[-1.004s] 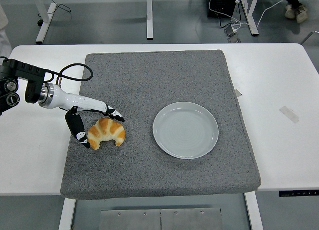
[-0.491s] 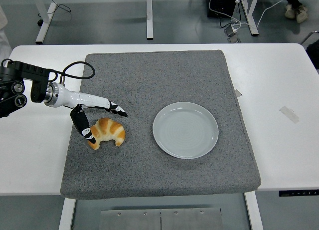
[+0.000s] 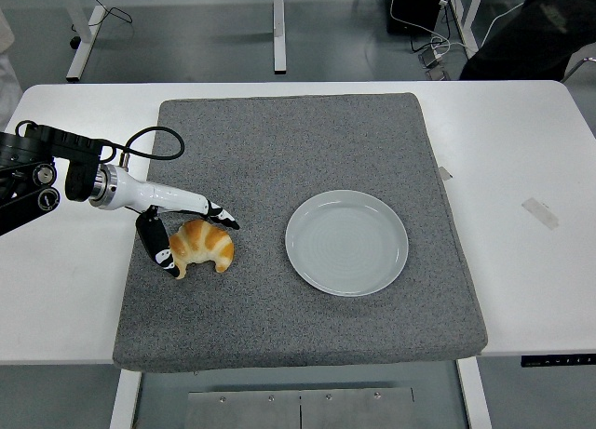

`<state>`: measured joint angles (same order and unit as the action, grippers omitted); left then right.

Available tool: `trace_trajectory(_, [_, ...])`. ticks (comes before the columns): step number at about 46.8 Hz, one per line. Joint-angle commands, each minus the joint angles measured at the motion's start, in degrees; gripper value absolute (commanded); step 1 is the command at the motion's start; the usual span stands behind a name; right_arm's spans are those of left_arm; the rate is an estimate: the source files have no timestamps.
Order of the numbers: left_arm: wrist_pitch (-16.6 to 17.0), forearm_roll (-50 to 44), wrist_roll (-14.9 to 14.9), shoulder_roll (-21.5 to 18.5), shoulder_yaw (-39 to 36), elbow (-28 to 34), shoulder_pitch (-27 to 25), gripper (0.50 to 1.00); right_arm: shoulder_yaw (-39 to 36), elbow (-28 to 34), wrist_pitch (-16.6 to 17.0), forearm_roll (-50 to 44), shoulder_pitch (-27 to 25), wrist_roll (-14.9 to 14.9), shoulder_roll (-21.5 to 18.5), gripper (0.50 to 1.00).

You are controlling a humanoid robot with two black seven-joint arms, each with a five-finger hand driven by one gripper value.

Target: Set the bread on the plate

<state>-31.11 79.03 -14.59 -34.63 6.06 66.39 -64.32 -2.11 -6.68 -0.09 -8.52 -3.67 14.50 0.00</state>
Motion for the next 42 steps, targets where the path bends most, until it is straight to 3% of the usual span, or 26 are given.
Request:
trace_trajectory(1, [0.2, 0.1, 0.0, 0.0, 0.0, 0.0, 0.1, 0.86, 0.0, 0.0, 0.0, 0.0, 0.1, 0.0, 0.0, 1.0])
trace_trajectory(4, [1.0, 1.0, -0.2, 0.1, 0.0, 0.0, 0.3, 0.775, 0.0, 0.0, 0.0, 0.0, 0.0, 0.0, 0.0, 1.0])
trace_trajectory(11, [2.9, 3.8, -0.3, 0.1, 0.0, 0.0, 0.4, 0.512, 0.0, 0.0, 0.0, 0.0, 0.0, 0.0, 0.0, 1.0])
trace_trajectory(12, [3.2, 3.9, -0.3, 0.1, 0.0, 0.0, 0.4, 0.5, 0.0, 0.0, 0.0, 0.0, 0.0, 0.0, 0.0, 1.0])
trace_trajectory(33, [7.2, 2.6, -1.4, 0.2, 0.3, 0.0, -1.5, 0.5, 0.0, 0.0, 0.0, 0.0, 0.0, 0.0, 0.0, 1.0])
trace_trajectory(42, [9.0, -4.4, -1.8, 0.3, 0.2, 0.1, -3.9, 0.5, 0.0, 0.0, 0.0, 0.0, 0.1, 0.0, 0.0, 1.0])
